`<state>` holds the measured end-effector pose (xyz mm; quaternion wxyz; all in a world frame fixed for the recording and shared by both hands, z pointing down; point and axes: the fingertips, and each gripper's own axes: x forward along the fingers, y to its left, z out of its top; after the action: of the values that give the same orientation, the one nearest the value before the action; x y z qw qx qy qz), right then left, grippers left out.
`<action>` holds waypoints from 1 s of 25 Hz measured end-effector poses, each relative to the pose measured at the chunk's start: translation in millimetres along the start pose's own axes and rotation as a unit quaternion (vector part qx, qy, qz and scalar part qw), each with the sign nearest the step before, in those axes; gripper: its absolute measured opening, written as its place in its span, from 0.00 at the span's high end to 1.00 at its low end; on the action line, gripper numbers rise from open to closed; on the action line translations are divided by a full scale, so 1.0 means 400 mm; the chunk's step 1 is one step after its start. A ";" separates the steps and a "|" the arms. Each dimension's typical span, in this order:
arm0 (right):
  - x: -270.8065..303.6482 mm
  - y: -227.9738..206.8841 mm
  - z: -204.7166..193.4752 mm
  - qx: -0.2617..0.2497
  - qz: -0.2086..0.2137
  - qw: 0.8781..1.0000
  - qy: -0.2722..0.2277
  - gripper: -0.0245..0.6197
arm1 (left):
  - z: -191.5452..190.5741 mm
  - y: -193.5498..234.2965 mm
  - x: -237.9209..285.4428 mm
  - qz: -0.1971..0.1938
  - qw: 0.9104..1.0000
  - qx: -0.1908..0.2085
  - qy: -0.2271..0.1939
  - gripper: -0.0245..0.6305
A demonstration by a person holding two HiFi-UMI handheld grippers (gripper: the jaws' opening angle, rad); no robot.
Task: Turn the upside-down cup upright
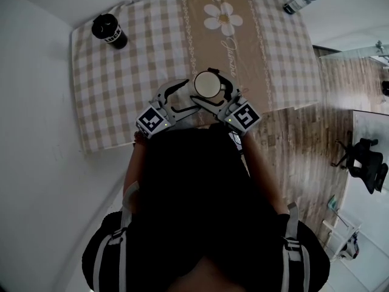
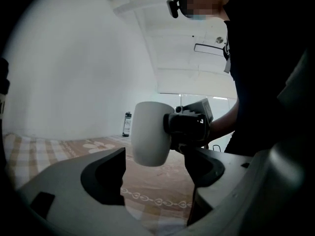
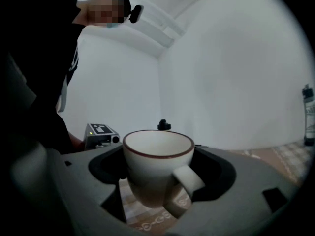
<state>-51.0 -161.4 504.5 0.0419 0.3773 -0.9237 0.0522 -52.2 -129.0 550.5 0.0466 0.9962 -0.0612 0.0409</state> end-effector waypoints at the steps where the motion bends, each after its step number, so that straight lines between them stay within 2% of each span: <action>1: -0.002 -0.024 -0.003 -0.008 -0.015 1.000 0.005 0.34 | 0.006 0.008 -0.006 0.008 1.000 -0.004 -0.005 0.40; 5: -0.009 -0.132 -0.016 -0.036 -0.092 0.995 0.017 0.34 | 0.038 0.038 -0.022 0.046 0.999 0.007 -0.025 0.47; 8: -0.019 -0.198 -0.038 -0.042 -0.153 0.987 0.026 0.34 | 0.049 0.045 -0.030 0.064 0.997 0.027 -0.033 0.58; 9: -0.022 -0.213 -0.048 -0.042 -0.164 0.985 0.031 0.34 | 0.055 0.048 -0.033 0.071 0.996 0.032 -0.038 0.64; 11: -0.019 -0.232 -0.068 -0.041 -0.170 0.984 0.039 0.34 | 0.071 0.064 -0.041 0.091 0.994 0.033 -0.050 0.88; 12: -0.013 -0.238 -0.078 -0.041 -0.168 0.984 0.043 0.34 | 0.075 0.074 -0.045 0.100 0.993 0.030 -0.052 0.92; 18: 0.023 -0.255 -0.155 -0.014 -0.153 0.986 0.067 0.34 | 0.055 0.104 -0.060 0.125 0.991 0.024 -0.036 0.95; 25: 0.046 -0.263 -0.219 -0.006 -0.130 0.986 0.101 0.34 | 0.042 0.106 -0.054 0.125 0.992 0.026 -0.021 0.95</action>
<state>13.1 -237.5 600.3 0.1432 0.4864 -0.8583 0.0789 -77.5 -170.1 535.8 0.0137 0.9822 -0.1853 0.0271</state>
